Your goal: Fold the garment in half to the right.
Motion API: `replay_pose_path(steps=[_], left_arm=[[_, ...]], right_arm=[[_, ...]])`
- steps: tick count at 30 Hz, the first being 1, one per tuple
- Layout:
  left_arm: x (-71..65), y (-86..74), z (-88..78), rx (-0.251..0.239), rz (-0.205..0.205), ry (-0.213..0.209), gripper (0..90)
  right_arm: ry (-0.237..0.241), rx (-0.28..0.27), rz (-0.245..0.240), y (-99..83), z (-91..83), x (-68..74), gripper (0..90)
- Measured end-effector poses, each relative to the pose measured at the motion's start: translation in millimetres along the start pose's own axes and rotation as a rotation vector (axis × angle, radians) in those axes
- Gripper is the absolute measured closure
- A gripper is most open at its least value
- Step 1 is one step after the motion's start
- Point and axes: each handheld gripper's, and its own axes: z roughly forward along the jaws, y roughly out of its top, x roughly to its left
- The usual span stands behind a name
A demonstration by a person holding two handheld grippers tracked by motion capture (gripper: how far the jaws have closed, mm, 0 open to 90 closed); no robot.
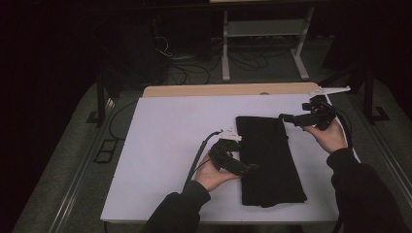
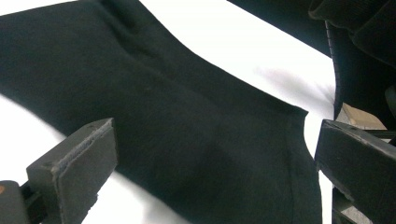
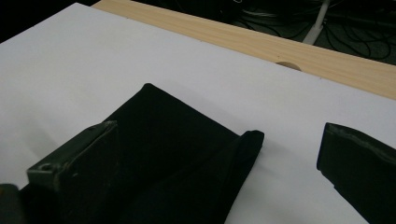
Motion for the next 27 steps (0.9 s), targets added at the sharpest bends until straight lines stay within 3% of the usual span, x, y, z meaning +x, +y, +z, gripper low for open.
replay_pose_path(steps=[9, 27], left_arm=[[9.3, -9.4, -14.6, 0.003, -0.004, 0.029, 0.0], [25.2, -27.4, -44.7, -0.023, -0.053, 0.076, 0.0]], right_arm=[[0.014, -0.005, -0.002, -6.3, -5.5, 3.5, 0.0], [0.026, -0.012, -0.009, -18.5, -14.2, 9.2, 0.0]])
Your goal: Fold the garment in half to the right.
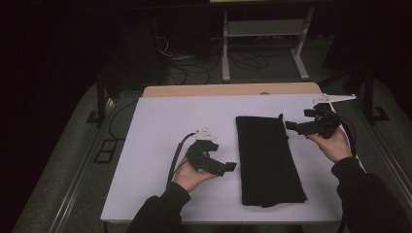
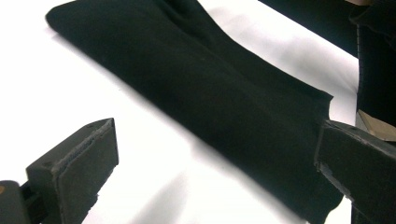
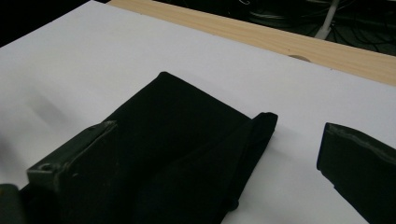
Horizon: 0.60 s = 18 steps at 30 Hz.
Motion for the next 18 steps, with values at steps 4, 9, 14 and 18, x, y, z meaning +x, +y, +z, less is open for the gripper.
replay_pose_path(steps=[4, 9, 14, 18], left_arm=[[4.5, -4.5, -6.0, -0.002, -0.008, 0.011, 0.0], [9.2, -9.3, -12.3, -0.005, -0.018, 0.021, 0.0], [12.8, -12.0, -19.1, -0.016, -0.022, 0.031, 0.0], [15.2, -15.2, -25.2, -0.021, -0.03, 0.044, 0.0]], right_arm=[[0.0, -0.005, -0.003, -3.2, -2.4, 0.1, 0.0], [-0.003, -0.008, 0.006, -7.2, -4.8, -0.3, 0.0], [-0.004, -0.012, 0.006, -10.4, -7.1, -0.4, 0.0], [-0.005, -0.011, 0.001, -12.7, -9.6, 0.6, 0.0]])
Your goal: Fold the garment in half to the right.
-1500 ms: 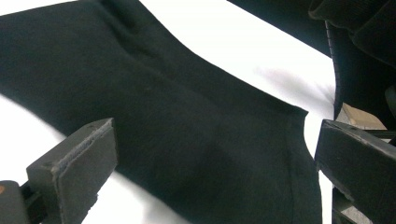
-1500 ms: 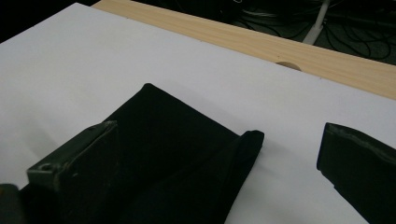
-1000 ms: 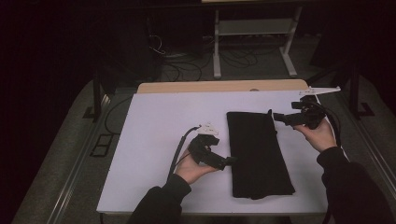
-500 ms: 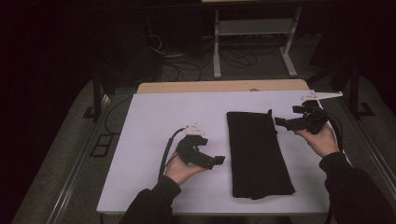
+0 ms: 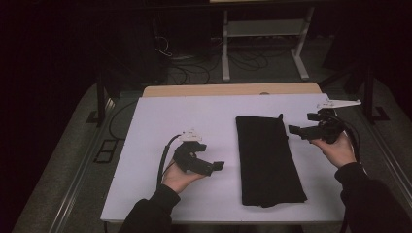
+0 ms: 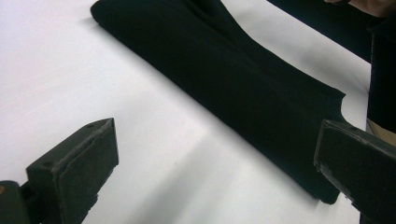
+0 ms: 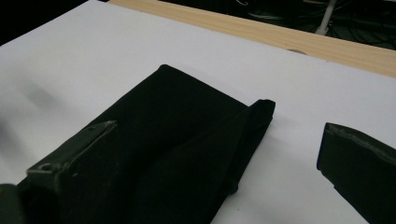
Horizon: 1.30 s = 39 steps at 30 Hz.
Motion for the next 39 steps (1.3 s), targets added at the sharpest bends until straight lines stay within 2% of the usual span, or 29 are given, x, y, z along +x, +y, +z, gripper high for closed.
replay_pose_path(steps=[12, 22, 39], left_arm=[[9.5, -8.9, -16.6, -0.008, -0.012, 0.029, 0.0], [19.3, -19.0, -34.6, -0.028, -0.044, 0.051, 0.0], [32.4, -36.3, -60.7, -0.049, -0.061, 0.097, 0.0]], right_arm=[[-0.005, 0.0, -0.001, -8.7, -9.8, 0.0, 0.0], [-0.004, -0.005, -0.003, -17.2, -18.3, 1.6, 0.0], [-0.01, -0.008, -0.002, -29.6, -28.0, 2.5, 0.0]])
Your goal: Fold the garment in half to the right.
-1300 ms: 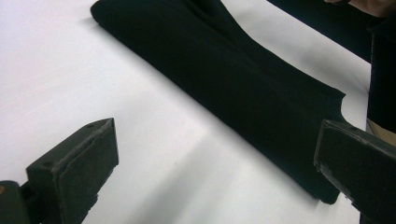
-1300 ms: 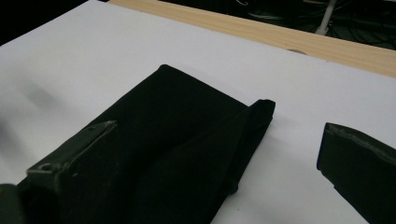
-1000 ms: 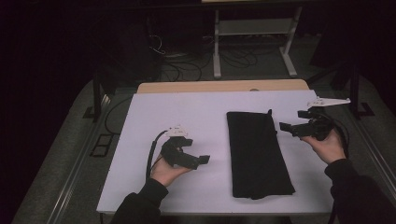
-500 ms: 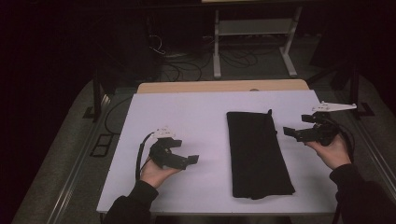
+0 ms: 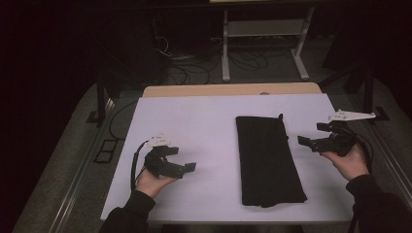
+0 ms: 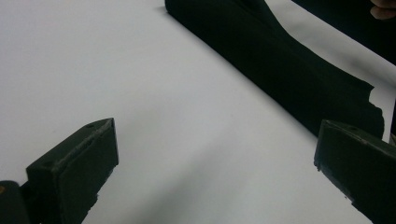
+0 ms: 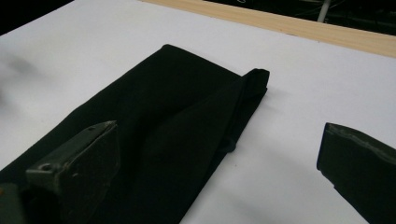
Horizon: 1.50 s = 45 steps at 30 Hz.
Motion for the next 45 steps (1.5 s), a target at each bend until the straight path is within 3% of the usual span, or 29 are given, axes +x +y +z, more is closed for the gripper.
replay_pose_path(steps=[22, 38, 42, 45], left_arm=[[17.9, -18.4, -24.6, -0.058, -0.021, 0.033, 0.0], [32.4, -31.0, -42.3, -0.087, -0.026, 0.11, 0.0], [37.3, -36.5, -48.3, -0.071, 0.009, 0.157, 0.0], [41.4, -40.1, -53.2, -0.08, 0.001, 0.166, 0.0]], right_arm=[[0.007, -0.005, 0.0, -29.2, -16.9, 6.0, 0.0], [-0.008, -0.027, 0.006, -51.3, -25.7, 10.0, 0.0], [-0.021, -0.04, 0.002, -57.4, -28.0, 10.3, 0.0], [-0.027, -0.049, 0.009, -62.1, -30.9, 10.1, 0.0]])
